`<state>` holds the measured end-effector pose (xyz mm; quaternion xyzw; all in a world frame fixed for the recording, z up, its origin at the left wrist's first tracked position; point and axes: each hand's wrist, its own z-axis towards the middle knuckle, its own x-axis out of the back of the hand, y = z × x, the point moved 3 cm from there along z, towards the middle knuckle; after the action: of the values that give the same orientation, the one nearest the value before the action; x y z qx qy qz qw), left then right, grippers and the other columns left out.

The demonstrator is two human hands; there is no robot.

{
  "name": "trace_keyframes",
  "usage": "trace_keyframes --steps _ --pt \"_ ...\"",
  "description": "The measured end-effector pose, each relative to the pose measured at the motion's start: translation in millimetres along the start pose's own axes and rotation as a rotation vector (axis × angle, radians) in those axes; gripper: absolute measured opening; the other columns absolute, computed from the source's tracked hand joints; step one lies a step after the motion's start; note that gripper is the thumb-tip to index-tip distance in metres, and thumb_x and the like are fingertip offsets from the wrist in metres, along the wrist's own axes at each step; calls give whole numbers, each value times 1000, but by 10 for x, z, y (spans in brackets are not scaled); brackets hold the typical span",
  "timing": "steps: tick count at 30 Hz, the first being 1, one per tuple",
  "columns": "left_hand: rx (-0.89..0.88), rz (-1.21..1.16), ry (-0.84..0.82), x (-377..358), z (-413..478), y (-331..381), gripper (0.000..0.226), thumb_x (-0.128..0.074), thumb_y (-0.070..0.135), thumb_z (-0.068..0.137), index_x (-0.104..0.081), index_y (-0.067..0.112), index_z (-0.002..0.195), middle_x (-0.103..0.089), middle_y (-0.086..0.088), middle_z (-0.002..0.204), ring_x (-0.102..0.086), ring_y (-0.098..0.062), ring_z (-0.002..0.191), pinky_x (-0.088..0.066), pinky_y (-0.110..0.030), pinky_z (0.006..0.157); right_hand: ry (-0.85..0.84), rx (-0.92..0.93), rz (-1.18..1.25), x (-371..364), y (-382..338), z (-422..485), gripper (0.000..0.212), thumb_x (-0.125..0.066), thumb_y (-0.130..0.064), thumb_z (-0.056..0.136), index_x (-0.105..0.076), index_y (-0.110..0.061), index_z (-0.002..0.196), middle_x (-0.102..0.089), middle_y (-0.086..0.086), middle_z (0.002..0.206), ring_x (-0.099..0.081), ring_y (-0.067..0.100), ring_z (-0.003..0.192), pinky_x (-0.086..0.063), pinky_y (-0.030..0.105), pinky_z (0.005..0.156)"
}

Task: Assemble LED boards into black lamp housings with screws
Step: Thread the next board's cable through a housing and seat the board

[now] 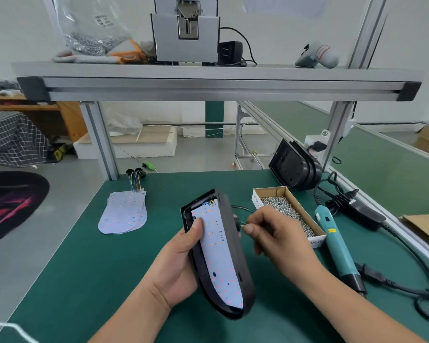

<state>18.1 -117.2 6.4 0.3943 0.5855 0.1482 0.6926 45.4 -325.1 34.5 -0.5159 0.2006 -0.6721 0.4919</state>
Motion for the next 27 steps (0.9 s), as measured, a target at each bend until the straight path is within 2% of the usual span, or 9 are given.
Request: trace_keyframes --steps 3,6,10,12,16,18,20,24,27 --pt "-9 -94 -69 -1 -13 15 45 -70 41 101 -70 12 135 -58 -18 152 -56 -38 141 -58 -42 95 53 95 28 32 -73 3 14 -70 -21 98 -65 -34 94 -65 -3 69 -65 15 58 -52 35 59" --pt "-10 -127 -112 29 -26 27 42 -70 40 101 -74 8 129 -58 -21 151 -59 -35 138 -60 -37 90 51 218 -99 29 -143 0 18 -67 -22 99 -75 -35 109 -64 -13 79 -65 11 64 -51 30 62" --pt "6 -194 -185 20 -16 33 47 -59 31 109 -60 -3 141 -38 -28 164 -54 -39 142 -59 -40 90 52 278 -251 15 -139 -3 3 -70 -26 96 -72 -26 94 -56 -28 82 -56 -3 77 -46 27 66" --pt "29 -158 -163 10 -10 25 44 -46 32 114 -60 1 142 -31 -27 167 -47 -40 147 -57 -41 95 59 269 -286 3 -118 -4 4 -70 -29 94 -70 -26 90 -55 -26 81 -55 0 77 -46 27 65" --pt "112 -112 -161 13 -11 -14 51 -33 36 117 -53 3 151 -48 -27 157 -39 -44 151 -52 -45 104 96 199 -212 8 -21 -6 8 -76 -22 93 -71 -23 88 -62 -16 79 -60 4 74 -47 25 64" --pt "113 -76 -159 21 -6 -29 52 -31 35 117 -54 1 149 -53 -24 155 -39 -44 151 -51 -44 106 75 135 -129 11 12 -4 18 -78 -12 94 -72 -27 88 -66 -11 78 -64 9 66 -53 32 61" --pt "92 -47 -160 -6 -11 -31 51 -37 35 116 -55 -2 147 -52 -27 154 -40 -44 150 -51 -44 106 27 147 -87 13 -19 2 20 -74 -12 96 -71 -30 89 -68 -7 79 -65 15 66 -55 37 61" --pt "-11 58 -70 -44 -29 -44 67 -74 40 98 -57 -5 144 -54 -36 148 -55 -47 139 -52 -50 106 -125 265 -166 -10 -154 -2 15 -59 -30 101 -70 -28 91 -64 -7 80 -63 12 78 -50 30 69" --pt "-49 62 -9 -98 -31 -63 58 -72 34 98 -61 -5 140 -59 -32 145 -62 -45 132 -54 -51 104 -123 227 -237 -41 -104 -5 17 -65 -1 92 -69 -16 84 -63 -7 78 -62 10 75 -47 28 65"
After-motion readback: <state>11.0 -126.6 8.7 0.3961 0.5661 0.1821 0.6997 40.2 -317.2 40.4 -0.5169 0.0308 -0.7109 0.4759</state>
